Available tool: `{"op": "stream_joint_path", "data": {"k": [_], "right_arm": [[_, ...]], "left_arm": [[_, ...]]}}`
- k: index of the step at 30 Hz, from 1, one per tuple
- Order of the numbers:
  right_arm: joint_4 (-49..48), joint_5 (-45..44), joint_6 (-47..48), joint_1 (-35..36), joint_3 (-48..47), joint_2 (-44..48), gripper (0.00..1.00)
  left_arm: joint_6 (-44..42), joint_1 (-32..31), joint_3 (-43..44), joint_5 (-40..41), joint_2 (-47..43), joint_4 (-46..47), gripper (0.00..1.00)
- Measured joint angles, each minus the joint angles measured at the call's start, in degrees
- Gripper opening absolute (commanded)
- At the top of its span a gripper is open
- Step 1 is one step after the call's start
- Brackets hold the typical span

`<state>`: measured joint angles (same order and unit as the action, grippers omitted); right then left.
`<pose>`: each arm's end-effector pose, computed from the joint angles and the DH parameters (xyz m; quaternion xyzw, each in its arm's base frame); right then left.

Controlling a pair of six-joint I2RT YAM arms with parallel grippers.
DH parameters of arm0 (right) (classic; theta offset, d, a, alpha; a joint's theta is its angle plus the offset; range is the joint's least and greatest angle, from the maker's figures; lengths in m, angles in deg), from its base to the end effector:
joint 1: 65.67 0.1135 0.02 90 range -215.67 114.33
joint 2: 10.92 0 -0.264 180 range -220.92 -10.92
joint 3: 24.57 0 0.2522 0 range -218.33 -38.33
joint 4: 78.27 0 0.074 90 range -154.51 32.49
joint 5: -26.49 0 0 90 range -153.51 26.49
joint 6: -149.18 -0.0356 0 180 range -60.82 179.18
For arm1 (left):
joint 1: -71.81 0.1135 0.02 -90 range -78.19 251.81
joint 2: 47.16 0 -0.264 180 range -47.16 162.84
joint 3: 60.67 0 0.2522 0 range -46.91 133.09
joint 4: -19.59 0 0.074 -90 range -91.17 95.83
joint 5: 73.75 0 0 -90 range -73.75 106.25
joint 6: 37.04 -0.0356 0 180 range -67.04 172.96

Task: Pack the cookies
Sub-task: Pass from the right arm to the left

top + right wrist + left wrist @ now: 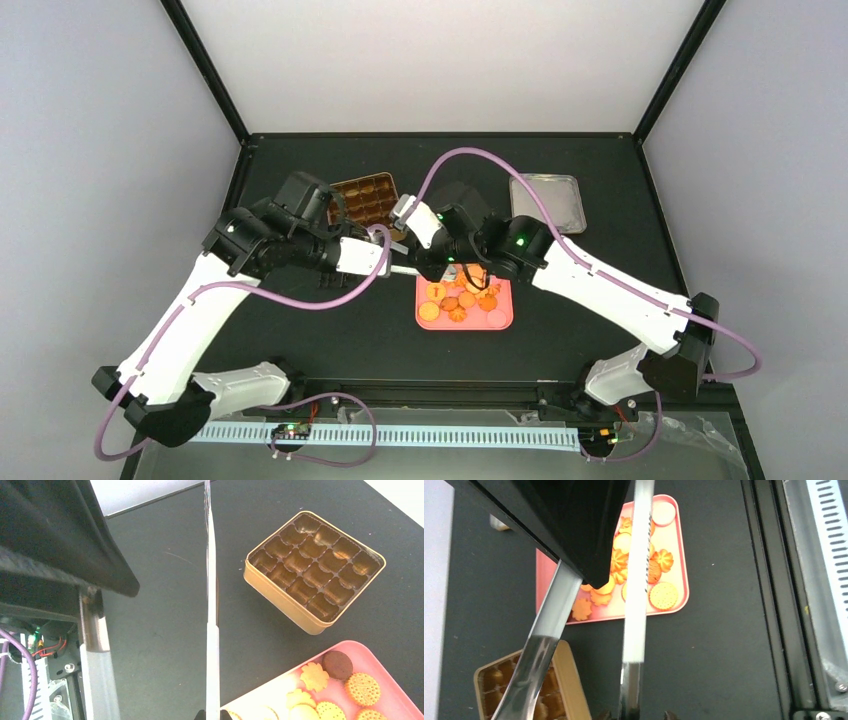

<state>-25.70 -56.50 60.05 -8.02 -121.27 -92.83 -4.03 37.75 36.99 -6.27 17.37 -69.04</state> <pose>0.1639 0.2668 0.3723 -0.4615 0.7688 0.2572 0.3603 0.1400 -0.1111 0.4016 0.7089 0.6149 -0.1249 0.3221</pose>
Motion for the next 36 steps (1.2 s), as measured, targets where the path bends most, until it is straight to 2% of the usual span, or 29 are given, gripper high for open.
{"op": "stream_joint_path", "data": {"k": [13, 25, 36], "right_arm": [[0.07, -5.4, 0.26, 1.6, -1.14, -1.88, 0.01], [3.54, -7.8, -1.73, 0.46, -9.73, -9.29, 0.01], [9.81, -12.63, -4.42, 0.46, -14.71, -12.85, 0.01]], "left_arm": [[-0.83, 0.37, -0.55, -3.58, 3.56, -2.43, 0.02], [0.55, 1.6, -1.01, -1.38, 0.28, -3.32, 0.02], [3.58, 1.6, -3.15, -2.58, -0.11, -2.62, 0.02]]}}
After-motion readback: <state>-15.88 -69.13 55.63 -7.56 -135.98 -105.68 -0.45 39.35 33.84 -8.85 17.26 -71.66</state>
